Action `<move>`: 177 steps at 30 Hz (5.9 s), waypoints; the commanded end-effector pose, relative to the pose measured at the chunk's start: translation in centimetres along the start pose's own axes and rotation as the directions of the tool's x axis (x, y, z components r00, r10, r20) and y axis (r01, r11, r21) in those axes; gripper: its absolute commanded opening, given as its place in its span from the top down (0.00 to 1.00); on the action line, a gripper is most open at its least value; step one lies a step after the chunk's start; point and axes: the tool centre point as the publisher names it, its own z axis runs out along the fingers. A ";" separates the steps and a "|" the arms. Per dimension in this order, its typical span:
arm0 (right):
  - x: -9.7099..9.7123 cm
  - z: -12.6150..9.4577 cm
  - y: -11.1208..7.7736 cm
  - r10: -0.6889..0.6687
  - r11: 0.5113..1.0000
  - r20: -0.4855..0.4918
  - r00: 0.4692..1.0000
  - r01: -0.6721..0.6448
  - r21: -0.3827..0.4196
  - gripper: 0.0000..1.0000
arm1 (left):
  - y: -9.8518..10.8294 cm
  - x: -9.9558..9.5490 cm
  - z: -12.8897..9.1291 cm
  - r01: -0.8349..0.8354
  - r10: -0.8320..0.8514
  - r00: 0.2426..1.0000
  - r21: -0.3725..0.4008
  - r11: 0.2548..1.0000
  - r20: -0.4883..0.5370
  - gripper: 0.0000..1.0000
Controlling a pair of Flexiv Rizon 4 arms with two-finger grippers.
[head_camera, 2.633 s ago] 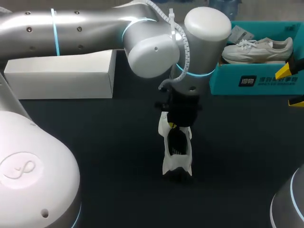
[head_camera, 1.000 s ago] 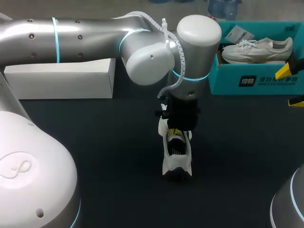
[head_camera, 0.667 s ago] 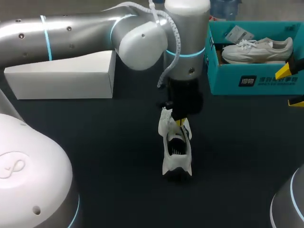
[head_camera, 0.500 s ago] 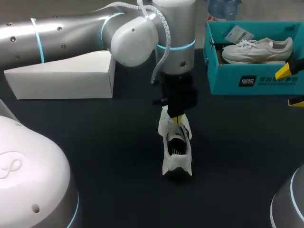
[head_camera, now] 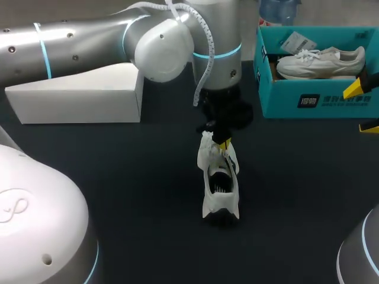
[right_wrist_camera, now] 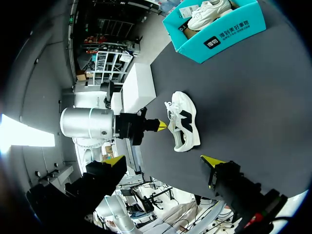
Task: Take the shoe out of the shoebox, open the shoe tongue, remove and reinsert the insole, then place the shoe into the shoebox
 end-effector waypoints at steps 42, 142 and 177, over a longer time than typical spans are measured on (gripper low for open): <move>0.0 0.0 0.0 0.001 1.000 0.001 1.000 -0.001 -0.001 0.00 | -1.0 4.2 1.2 0.902 -0.899 0.426 0.028 0.431 0.103 1.00; 0.0 0.0 0.0 0.001 1.000 0.001 1.000 -0.001 -0.001 0.00 | -9.2 11.2 4.3 0.700 -0.700 0.712 -0.032 0.714 -0.049 1.00; 0.0 0.0 0.0 0.001 1.000 0.001 1.000 -0.001 -0.001 0.00 | -10.4 10.8 -10.3 0.683 -0.683 0.730 -0.012 0.730 0.018 1.00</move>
